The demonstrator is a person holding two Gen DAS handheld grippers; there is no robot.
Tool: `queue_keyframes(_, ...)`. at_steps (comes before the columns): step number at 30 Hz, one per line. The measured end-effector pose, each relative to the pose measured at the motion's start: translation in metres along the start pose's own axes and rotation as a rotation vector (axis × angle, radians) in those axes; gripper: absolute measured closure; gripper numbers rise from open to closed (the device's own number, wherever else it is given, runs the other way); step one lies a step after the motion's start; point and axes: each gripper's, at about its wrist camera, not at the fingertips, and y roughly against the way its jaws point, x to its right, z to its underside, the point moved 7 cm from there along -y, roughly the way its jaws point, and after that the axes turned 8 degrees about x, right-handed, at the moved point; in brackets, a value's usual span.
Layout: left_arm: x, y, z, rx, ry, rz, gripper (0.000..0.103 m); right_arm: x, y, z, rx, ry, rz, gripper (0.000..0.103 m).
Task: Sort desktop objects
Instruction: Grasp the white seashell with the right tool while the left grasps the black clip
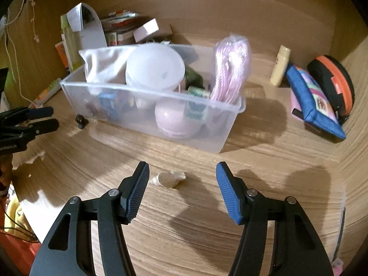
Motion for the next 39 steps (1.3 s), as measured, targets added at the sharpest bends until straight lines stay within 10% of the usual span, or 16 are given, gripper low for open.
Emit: queue_keyframes(39,0.024,-0.034,-0.004,-0.067,0.049,-0.018,0.085,-0.018,-0.007,0.009,-0.026,0.112,-0.062,0.066)
